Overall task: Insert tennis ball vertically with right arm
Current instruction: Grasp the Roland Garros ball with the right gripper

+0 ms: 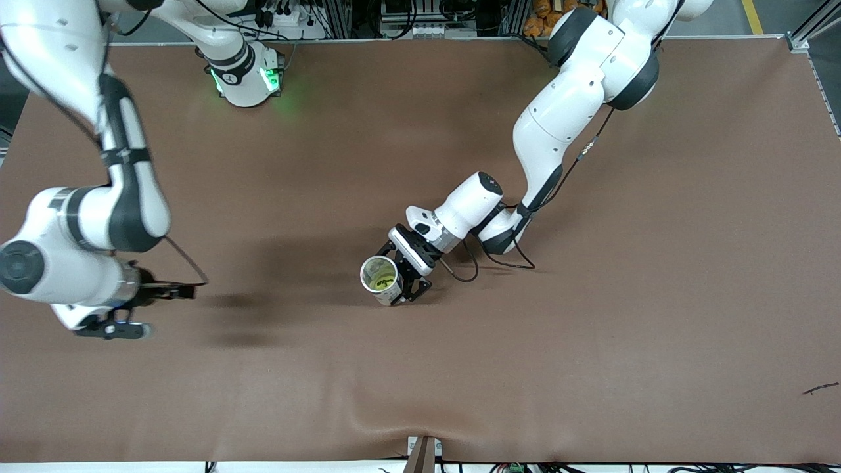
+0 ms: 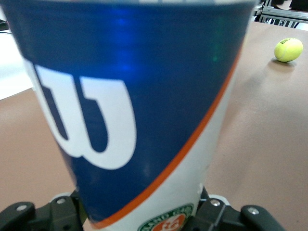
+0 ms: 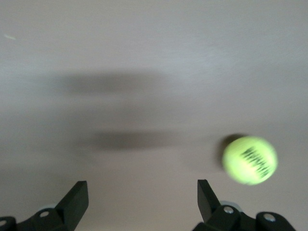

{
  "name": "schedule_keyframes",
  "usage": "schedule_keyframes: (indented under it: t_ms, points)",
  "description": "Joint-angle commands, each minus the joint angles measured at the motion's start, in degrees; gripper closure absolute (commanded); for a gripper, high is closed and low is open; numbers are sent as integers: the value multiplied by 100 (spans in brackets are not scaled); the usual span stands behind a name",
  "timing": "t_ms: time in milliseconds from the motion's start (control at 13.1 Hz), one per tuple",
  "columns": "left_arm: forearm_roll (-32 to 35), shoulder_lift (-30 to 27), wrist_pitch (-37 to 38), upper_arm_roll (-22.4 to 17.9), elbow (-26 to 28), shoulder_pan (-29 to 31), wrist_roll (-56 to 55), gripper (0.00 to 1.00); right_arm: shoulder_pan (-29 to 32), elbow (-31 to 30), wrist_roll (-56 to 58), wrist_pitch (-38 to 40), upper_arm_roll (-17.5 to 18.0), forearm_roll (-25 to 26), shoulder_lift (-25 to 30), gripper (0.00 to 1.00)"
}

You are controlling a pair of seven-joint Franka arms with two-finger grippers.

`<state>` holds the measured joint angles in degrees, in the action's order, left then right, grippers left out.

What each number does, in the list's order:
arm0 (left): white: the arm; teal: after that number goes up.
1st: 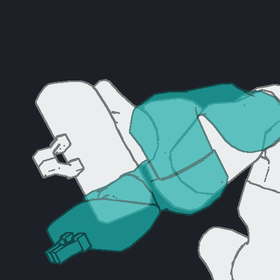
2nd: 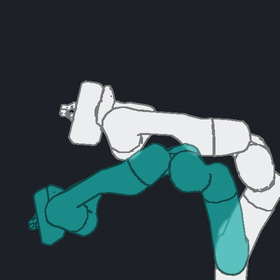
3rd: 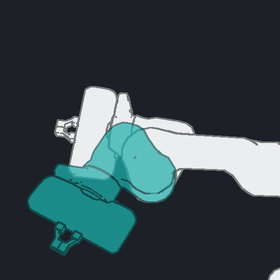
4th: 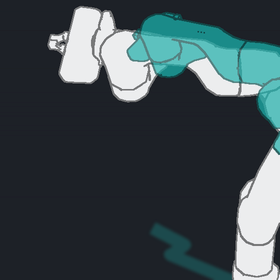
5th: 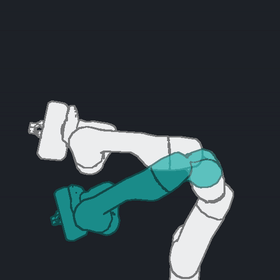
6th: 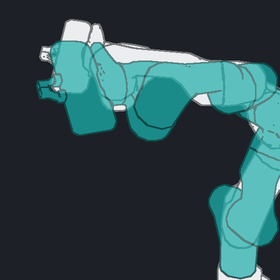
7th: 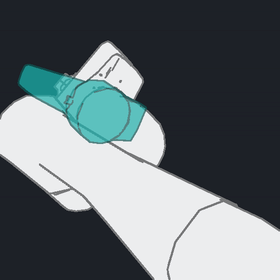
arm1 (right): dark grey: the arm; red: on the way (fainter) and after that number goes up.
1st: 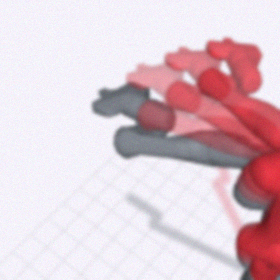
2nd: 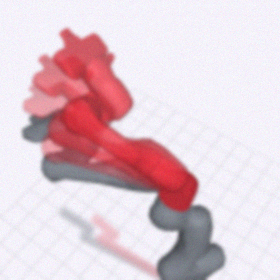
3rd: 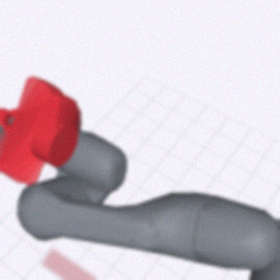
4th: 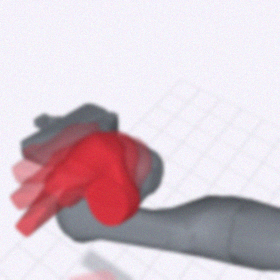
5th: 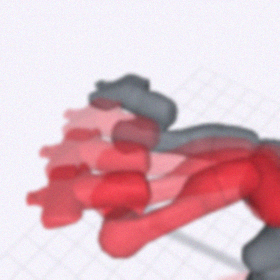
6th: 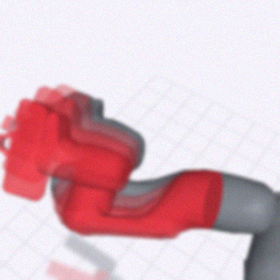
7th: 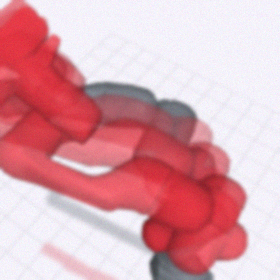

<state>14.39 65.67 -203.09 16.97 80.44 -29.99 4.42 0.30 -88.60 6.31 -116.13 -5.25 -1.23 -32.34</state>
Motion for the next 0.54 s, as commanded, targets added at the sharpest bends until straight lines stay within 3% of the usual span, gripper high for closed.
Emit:
schedule_keyframes:
  t_ms: [0,153,459]
  points:
    - [-50,16,-64,-1,-64,-16,-55,18,522,-35,939,-252,129,158,-219,0]
    - [-50,16,-64,-1,-64,-16,-55,18,786,-34,1599,-716,121,281,-430,0]
    - [-50,16,-64,-1,-64,-16,-55,18,1060,-192,2348,-762,121,334,-642,0]
